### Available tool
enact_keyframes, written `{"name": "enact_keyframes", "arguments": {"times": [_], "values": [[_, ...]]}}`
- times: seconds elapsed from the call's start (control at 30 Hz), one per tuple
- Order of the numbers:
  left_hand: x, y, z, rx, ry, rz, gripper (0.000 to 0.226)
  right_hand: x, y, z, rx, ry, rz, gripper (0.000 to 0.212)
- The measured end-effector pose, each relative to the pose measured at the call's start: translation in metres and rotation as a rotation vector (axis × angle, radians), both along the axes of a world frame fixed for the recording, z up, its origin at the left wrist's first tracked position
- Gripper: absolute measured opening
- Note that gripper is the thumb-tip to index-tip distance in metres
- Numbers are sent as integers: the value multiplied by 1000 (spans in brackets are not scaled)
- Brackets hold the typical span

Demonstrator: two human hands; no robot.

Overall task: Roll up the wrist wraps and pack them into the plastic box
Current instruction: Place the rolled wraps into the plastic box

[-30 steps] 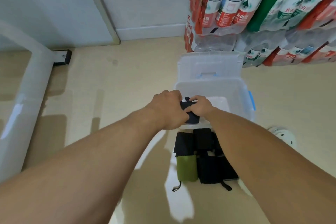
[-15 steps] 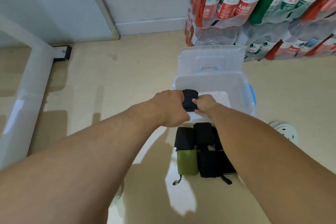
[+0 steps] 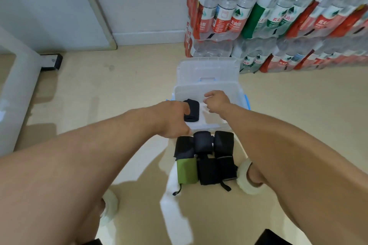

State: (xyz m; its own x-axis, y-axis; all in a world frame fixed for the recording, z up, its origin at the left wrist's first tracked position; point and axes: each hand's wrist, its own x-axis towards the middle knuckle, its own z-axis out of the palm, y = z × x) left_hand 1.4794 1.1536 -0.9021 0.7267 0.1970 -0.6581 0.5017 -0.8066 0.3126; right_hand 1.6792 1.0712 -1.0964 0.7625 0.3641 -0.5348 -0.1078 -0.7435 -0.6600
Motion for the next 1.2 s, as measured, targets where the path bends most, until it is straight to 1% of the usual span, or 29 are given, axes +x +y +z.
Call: {"name": "enact_keyframes", "arguments": {"times": [0.13, 0.2, 0.27, 0.33, 0.4, 0.43, 0.5, 0.53, 0.6, 0.67, 0.77, 0.8, 0.9, 1.03, 1.1, 1.13, 1.17, 1.2], "values": [[-7, -5, 20, -5, -48, -9, 64, -3, -22, 31, 113, -107, -120, 22], [-10, -10, 28, -23, -91, -8, 63, -8, -38, 45, 134, -203, -199, 19], [-13, -17, 31, -42, -123, -5, 61, -17, -57, 52, 109, -298, -299, 15], [-17, -25, 30, -49, -115, -25, 61, -31, -78, 51, 62, -371, -432, 17], [-21, -32, 28, -53, -85, -48, 62, -47, -102, 39, 16, -385, -526, 18], [-21, -35, 27, -54, -76, -55, 63, -55, -113, 29, -4, -353, -539, 15], [-22, -38, 26, -51, -74, -64, 63, -70, -136, -2, -77, -206, -491, 11], [-22, -38, 26, -48, -78, -63, 63, -76, -146, -17, -134, -104, -435, 13], [-21, -37, 25, -44, -80, -56, 61, -84, -157, -42, -233, 61, -324, 28], [-20, -35, 22, -36, -58, -54, 61, -89, -156, -52, -244, 116, -262, 34], [-11, -33, 17, -38, -35, -55, 62, -86, -147, -60, -180, 135, -257, 31], [-6, -34, 15, -43, -38, -55, 62, -83, -144, -63, -182, 153, -263, 35], [4, -34, 8, -53, -43, -61, 62, -71, -142, -76, -207, 200, -283, 60], [11, -25, 3, -52, 11, -47, 62, -59, -146, -98, -132, 330, -317, 87], [15, -20, 3, -46, 8, -30, 62, -44, -157, -141, -100, 377, -312, 110], [18, -20, 3, -44, 3, -22, 61, -41, -157, -145, -108, 393, -325, 122], [20, -20, 3, -47, -2, -16, 61, -43, -153, -137, -112, 406, -345, 124], [21, -21, 3, -57, -5, -13, 60, -47, -148, -122, -120, 402, -364, 116]]}}
